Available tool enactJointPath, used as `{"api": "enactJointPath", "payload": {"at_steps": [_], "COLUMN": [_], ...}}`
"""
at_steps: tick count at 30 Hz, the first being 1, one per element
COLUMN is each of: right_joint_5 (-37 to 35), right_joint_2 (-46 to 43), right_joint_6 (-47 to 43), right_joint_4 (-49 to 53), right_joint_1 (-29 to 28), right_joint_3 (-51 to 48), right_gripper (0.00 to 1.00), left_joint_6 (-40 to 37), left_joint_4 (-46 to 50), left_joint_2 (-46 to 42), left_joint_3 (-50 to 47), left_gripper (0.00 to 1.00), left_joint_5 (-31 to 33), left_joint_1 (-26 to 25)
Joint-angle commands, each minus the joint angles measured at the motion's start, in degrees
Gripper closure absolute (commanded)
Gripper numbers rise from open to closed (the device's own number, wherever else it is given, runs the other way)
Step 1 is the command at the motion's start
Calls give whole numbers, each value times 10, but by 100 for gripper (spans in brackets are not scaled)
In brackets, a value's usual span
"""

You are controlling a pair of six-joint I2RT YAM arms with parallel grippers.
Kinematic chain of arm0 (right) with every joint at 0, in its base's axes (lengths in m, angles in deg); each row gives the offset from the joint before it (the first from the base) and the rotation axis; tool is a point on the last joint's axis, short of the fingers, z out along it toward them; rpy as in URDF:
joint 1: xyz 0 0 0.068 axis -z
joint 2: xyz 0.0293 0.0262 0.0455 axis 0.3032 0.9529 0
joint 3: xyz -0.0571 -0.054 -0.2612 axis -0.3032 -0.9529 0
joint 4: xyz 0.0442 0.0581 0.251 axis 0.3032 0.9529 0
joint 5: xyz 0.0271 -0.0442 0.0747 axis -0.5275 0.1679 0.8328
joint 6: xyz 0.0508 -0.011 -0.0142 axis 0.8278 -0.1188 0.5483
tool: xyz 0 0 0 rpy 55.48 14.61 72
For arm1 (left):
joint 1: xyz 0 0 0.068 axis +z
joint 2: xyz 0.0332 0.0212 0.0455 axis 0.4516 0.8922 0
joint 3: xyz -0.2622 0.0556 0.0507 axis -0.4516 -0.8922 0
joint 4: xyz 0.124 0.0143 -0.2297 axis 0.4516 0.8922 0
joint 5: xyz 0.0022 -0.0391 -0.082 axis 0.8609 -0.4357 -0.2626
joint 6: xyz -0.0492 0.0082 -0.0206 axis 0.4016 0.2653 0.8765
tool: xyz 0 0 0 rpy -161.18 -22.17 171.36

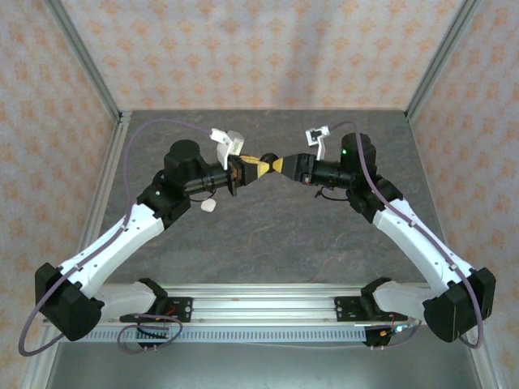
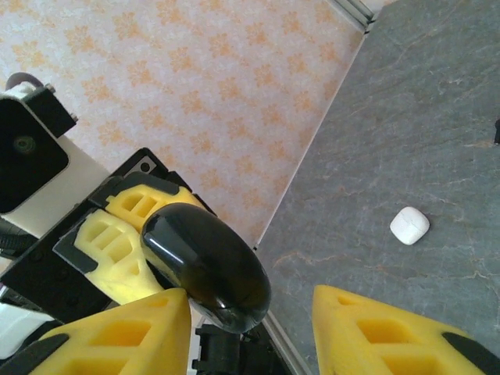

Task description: Insert wireless bluetooth earbuds into charging case

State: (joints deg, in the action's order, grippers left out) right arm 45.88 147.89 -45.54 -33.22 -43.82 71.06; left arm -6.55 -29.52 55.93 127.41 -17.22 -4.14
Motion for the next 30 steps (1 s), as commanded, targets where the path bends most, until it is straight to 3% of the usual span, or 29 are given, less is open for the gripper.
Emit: {"api": "enactJointPath", "payload": {"at_steps": [1, 12, 22, 30], "right_joint_5": [-48, -40, -40, -193], "right_joint_2": [8, 13, -12, 40], "right_joint_6": [12, 33, 28, 25], "right_joint_4": [-12, -23, 39, 198], "right_joint_1": [18, 22, 24, 22], "right_joint_3": [14, 16, 49, 102], "right_gripper": [56, 55, 57, 59], "left_joint_6": [-26, -38, -48, -71], "left_joint_4": [-2, 4, 20, 82], "left_joint_2": [-31, -46, -96, -165], "left_joint_3": [-8, -24, -77, -109], "left_gripper": [100, 100, 100, 100], "left_joint_5": [-41, -21, 64, 142], "left_joint_1": [-19, -19, -6, 8]}}
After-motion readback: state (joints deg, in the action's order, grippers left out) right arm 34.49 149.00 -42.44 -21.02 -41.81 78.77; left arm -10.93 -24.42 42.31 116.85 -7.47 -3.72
